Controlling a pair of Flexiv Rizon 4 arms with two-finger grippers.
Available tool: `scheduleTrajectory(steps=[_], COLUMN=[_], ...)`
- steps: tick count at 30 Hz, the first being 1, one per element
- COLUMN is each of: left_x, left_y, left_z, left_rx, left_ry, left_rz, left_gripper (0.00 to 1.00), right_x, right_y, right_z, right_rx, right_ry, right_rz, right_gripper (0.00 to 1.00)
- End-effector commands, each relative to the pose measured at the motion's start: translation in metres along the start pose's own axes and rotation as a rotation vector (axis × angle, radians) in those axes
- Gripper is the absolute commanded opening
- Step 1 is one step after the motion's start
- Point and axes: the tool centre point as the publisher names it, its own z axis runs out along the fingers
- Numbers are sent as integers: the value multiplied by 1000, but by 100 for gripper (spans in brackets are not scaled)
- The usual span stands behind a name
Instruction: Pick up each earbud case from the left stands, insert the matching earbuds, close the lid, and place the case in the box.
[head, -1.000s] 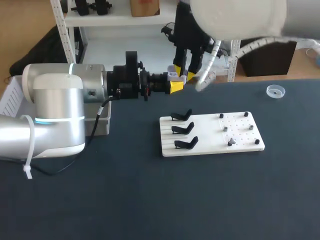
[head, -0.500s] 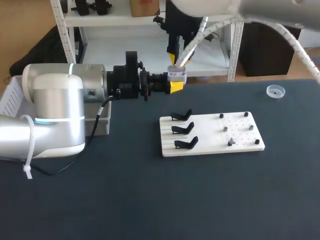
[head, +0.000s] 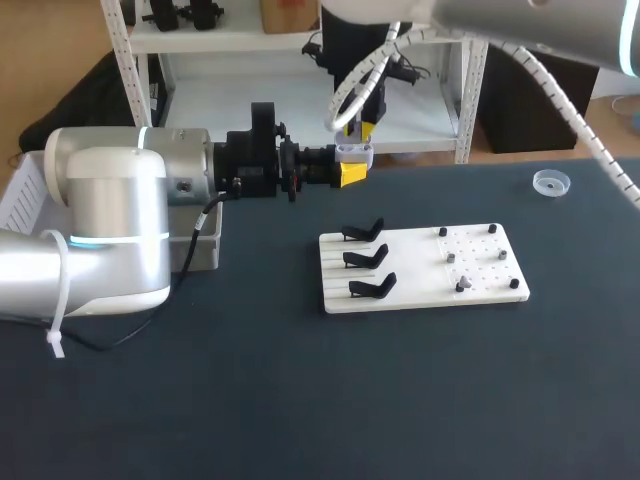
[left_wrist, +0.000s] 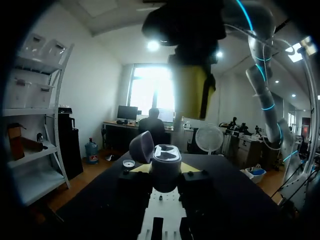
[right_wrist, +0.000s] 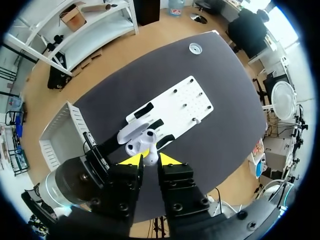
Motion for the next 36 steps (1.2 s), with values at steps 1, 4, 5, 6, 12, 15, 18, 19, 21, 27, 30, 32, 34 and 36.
scheduleTrajectory(steps=[1,4,5,6,12,15,18,19,21,27,30,32,34,36], left_x=[1,1,1,1,1,1,1,1,1,1,1,1,1,1], left_y=[-2,-2,-2,-2,-2,-2,-2,-2,-2,-2,-2,-2,-2,-2], left_z=[0,0,0,0,0,0,0,0,0,0,0,0,0,0], left_rx=[-6,-6,-6,-6,-6,-6,-6,-6,-6,-6,-6,-6,-6,-6], left_ry=[-2,-2,-2,-2,-2,-2,-2,-2,-2,-2,-2,-2,-2,-2], left_rz=[1,1,1,1,1,1,1,1,1,1,1,1,1,1], left_gripper=[0,0,0,0,0,0,0,0,0,0,0,0,0,0], right_x=[-2,-4,-4,-5,-9,-8,-9,-10,-11,-12,-12,-12,-12,-11], right_y=[0,2,2,3,4,4,4,4,4,6,5,5,5,4], right_z=[4,7,8,9,14,16,18,18,19,22,25,26,27,29], right_rx=[-1,3,4,5,6,6,4,4,5,8,11,13,14,16], right_ry=[-1,3,3,5,16,18,17,18,19,24,25,27,29,31], right_rz=[4,8,9,10,25,30,36,38,41,41,42,41,42,43], right_gripper=[0,0,0,0,0,0,0,0,0,0,0,0,0,0])
